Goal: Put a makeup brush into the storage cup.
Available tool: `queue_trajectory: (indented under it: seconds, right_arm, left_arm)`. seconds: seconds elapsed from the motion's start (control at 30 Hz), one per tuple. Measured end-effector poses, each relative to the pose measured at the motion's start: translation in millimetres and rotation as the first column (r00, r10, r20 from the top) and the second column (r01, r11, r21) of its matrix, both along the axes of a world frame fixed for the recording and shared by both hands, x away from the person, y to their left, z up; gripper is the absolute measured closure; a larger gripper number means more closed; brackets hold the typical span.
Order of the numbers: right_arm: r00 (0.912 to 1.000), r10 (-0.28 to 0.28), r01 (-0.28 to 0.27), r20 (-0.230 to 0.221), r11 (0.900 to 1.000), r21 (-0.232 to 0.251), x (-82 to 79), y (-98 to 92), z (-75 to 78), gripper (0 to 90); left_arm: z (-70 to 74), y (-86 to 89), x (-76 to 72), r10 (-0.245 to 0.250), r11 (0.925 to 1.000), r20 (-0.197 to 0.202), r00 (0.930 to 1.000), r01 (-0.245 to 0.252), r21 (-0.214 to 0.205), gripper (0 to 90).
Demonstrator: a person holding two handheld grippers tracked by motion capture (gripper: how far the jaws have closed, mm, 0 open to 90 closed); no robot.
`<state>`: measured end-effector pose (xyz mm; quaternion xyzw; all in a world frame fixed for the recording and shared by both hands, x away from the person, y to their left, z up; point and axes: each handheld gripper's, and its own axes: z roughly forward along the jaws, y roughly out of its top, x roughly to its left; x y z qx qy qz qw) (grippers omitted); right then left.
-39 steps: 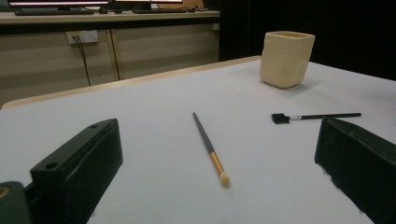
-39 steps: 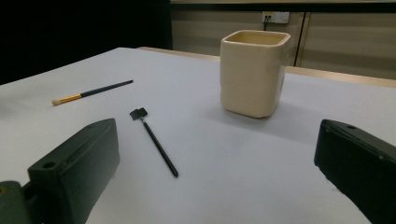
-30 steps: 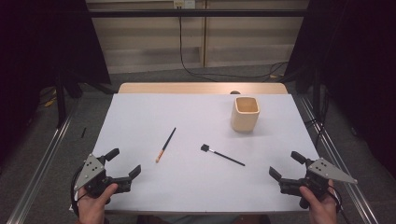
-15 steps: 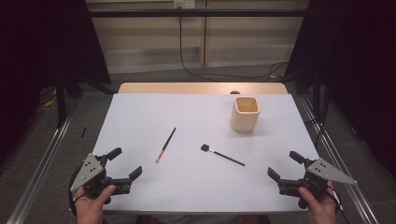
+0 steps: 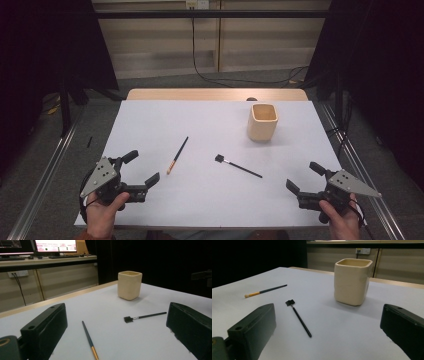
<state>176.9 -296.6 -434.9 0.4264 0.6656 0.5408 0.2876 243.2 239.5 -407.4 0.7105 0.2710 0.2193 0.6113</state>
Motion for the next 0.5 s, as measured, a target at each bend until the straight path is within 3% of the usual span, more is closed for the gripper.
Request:
queue_trajectory:
  seconds: [0.23, 0.37, 0.47, 0.5]
  right_arm:
    - [1.0000, 0.004, -0.004, 0.002, 1.0000, -0.001, 0.2, 0.0, -0.3, 0.0]
    - [1.0000, 0.007, -0.007, 0.003, 1.0000, -0.001, -0.4, 0.2, 0.0, 0.0]
    - [1.0000, 0.007, -0.007, 0.003, 1.0000, -0.001, -0.2, 0.4, 0.0, 0.0]
    - [1.0000, 0.007, -0.007, 0.003, 1.0000, -0.001, -0.2, 0.4, 0.0, 0.0]
  left_arm:
    - [1.1, -6.2, 15.8, 0.000, 1.0000, -0.011, 0.9999, 0.000, -0.002, 3.3]
    - [6.5, -10.9, 22.3, -0.004, 1.0000, -0.004, 1.0000, 0.004, -0.004, 2.5]
    - [10.9, -14.9, 27.4, -0.018, 0.9994, -0.014, 0.9997, 0.017, -0.030, 2.5]
    - [12.5, -16.1, 28.5, -0.014, 0.9997, -0.009, 0.9999, 0.014, -0.017, 2.5]
